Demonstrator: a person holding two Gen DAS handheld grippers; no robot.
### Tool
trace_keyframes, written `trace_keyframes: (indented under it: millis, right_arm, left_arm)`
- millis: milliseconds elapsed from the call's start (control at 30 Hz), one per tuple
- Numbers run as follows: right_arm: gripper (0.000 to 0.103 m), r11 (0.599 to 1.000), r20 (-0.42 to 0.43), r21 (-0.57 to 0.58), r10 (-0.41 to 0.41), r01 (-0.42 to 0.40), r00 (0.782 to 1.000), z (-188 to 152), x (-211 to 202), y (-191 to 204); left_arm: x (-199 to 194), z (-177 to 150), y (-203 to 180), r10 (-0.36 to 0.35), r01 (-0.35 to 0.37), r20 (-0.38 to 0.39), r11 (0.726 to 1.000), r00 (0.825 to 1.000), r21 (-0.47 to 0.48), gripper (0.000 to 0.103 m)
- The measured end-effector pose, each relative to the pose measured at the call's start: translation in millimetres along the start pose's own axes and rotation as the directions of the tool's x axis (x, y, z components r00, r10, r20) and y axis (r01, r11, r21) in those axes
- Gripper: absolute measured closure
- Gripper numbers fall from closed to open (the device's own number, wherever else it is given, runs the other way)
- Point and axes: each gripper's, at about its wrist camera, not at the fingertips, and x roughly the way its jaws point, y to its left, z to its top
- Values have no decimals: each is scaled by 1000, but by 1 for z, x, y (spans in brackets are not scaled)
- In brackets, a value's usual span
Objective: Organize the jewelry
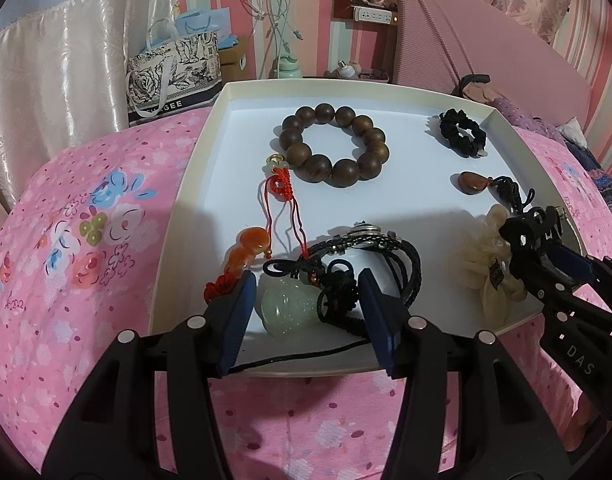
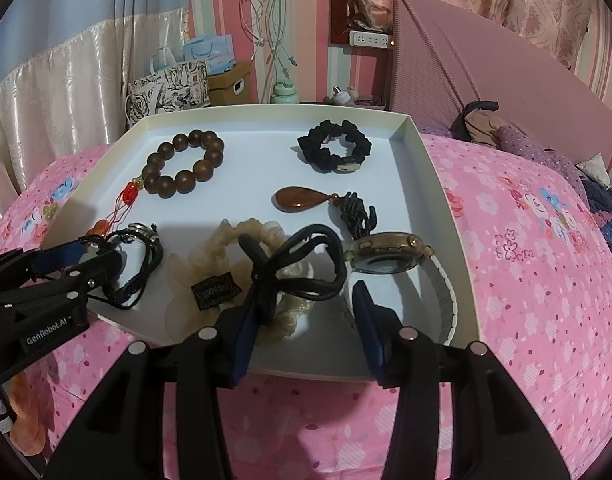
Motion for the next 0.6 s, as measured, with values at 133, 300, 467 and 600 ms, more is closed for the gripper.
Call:
trace_keyframes:
  millis: [133,300,467,600]
  right_arm:
    - [48,1000,1,1,-4,4,1000,0,-2,0]
    - [35,1000,8,6,-5,5,1000,-2,-14,-6]
    - [18,1000,72,4,-9,8,997,-3,-48,-14]
    - [11,1000,132,2,-4,4,991,-7,-90,-17]
  left_arm:
    - [-3,0,-3,9,-9,6,1000,1000,15,46]
    - [-21,1,-2,26,-26,21,1000,999,2,38]
    - [-64,-3,-3,68,-70,76,997,995,26,20]
    - [-120,-14,4,87,-89,170,996,982,5,6]
